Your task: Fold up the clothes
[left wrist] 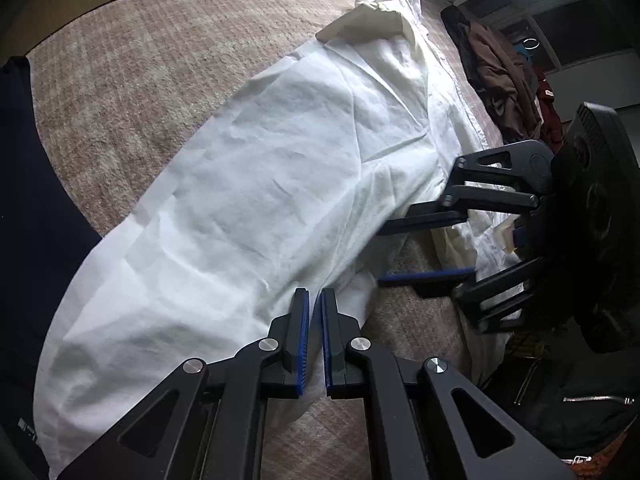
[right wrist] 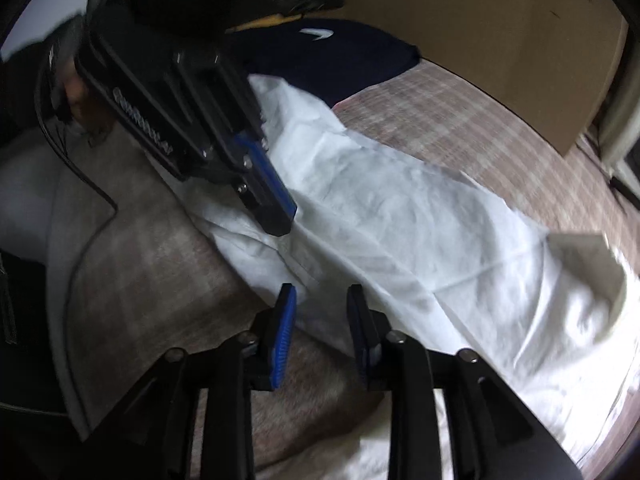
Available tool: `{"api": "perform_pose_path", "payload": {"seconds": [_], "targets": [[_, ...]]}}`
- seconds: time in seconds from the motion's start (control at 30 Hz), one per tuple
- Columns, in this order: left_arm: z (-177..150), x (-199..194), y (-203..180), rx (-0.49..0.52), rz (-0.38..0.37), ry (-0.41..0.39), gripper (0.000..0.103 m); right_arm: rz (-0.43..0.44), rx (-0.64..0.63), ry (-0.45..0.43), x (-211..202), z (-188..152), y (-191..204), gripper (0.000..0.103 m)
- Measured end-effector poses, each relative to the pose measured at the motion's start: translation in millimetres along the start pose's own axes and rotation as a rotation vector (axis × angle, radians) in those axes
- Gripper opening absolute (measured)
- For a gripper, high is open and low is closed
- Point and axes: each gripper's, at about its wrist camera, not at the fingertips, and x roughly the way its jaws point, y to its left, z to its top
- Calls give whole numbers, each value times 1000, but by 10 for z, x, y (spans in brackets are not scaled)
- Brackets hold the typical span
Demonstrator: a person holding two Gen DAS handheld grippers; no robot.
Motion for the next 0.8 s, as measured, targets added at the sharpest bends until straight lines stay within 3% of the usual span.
{"api": "perform_pose_path", "payload": {"seconds": [0.13,0.17,0.2,0.27,0.43,0.53,0.63,0.73,0.8], "targets": [[-15,-1,-36,27,37,0,5,-24,-22,6,50,18,15,24],[-23,-7,-46,34,47,0,8,-26,-9,5,39,16,-14,11],[-34,-15,-61,41,58,0,9,-13,12,3,19,10,-56,6],[-66,-37,-112,56,84,-1,15,25,52,-1,-20,-7,-128,5],[-239,-31,-390,152,165,7,30,26,58,15,-29,-28,-128,4],[-333,77,-505,207,185,38,30,91,87,61,-2,-42,-153,4],[-388,193,-470,201,174,72,30,174,117,132,-97,-88,-199,4],[-413,26,-432,171,150,13,30,224,163,87,-354,-97,-292,4],[-410,-87,-406,151,129,-34,30,186,183,35,-443,-42,-345,4]]}}
